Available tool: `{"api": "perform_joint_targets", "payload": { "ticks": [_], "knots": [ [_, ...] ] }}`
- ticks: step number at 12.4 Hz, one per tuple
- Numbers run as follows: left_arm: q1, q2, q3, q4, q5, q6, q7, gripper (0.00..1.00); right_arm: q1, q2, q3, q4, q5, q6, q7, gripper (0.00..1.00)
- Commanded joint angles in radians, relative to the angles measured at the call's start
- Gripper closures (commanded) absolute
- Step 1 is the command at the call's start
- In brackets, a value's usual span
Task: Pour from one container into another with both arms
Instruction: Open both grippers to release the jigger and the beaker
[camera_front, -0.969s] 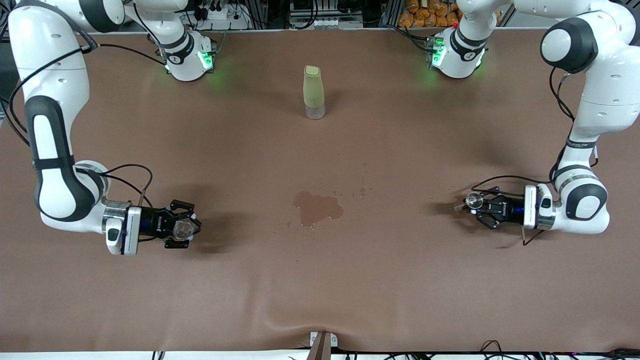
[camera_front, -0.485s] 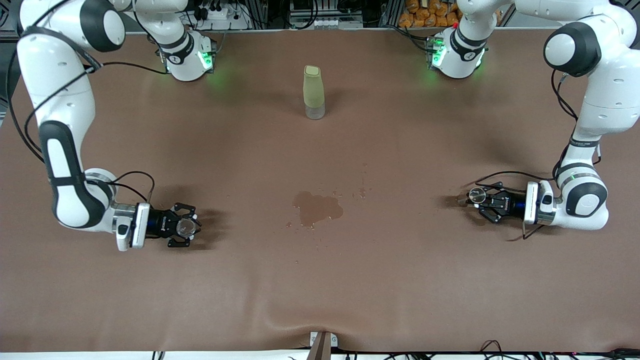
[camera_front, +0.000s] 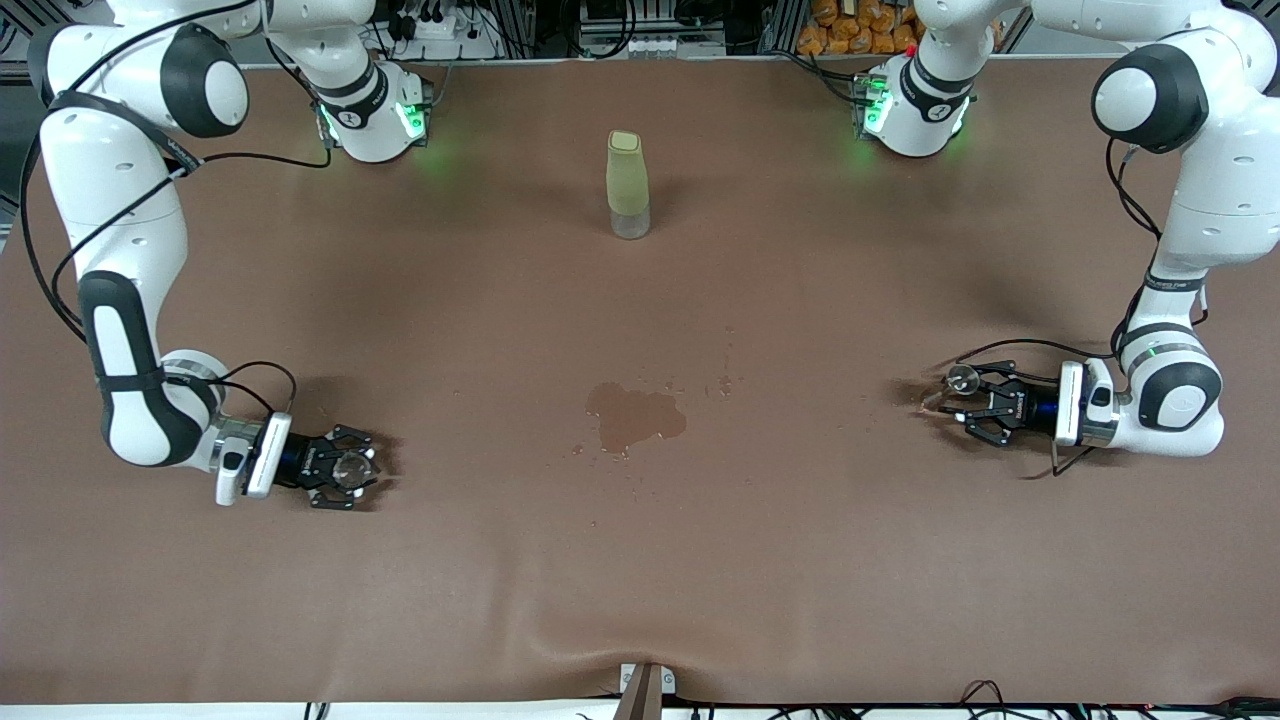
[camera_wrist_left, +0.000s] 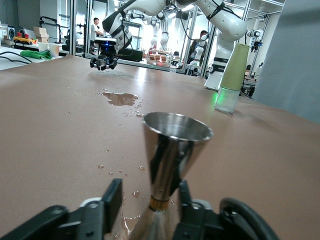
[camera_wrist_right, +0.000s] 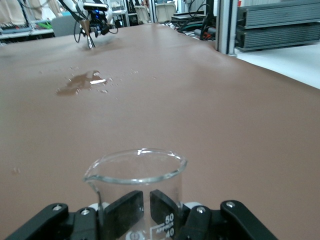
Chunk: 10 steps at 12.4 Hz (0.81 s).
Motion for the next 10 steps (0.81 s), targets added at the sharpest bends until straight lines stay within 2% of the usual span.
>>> {"api": "perform_joint_targets", "payload": {
  "ticks": [1, 5, 8, 9, 10],
  "knots": [
    [0.013, -0.008, -0.007, 0.014, 0.060, -0.018, -0.024, 0.00, -0.044, 0.025, -0.010, 0.028, 0.010, -0.008, -0.059, 1.00],
    [0.102, -0.028, -0.007, 0.046, 0.144, -0.042, -0.212, 0.00, -0.102, 0.064, -0.013, 0.026, 0.010, -0.008, -0.116, 1.00],
    [0.137, -0.081, -0.009, 0.093, 0.206, -0.042, -0.464, 0.00, -0.130, 0.076, -0.013, 0.026, 0.004, -0.008, -0.114, 1.00],
    [0.136, -0.098, -0.006, 0.113, 0.207, -0.042, -0.560, 0.00, -0.133, 0.076, -0.013, 0.028, 0.004, -0.009, -0.114, 0.59],
    [0.130, -0.126, -0.006, 0.118, 0.209, -0.041, -0.658, 0.00, -0.138, 0.073, -0.013, 0.028, 0.004, -0.014, -0.113, 0.01]
  ]
}}
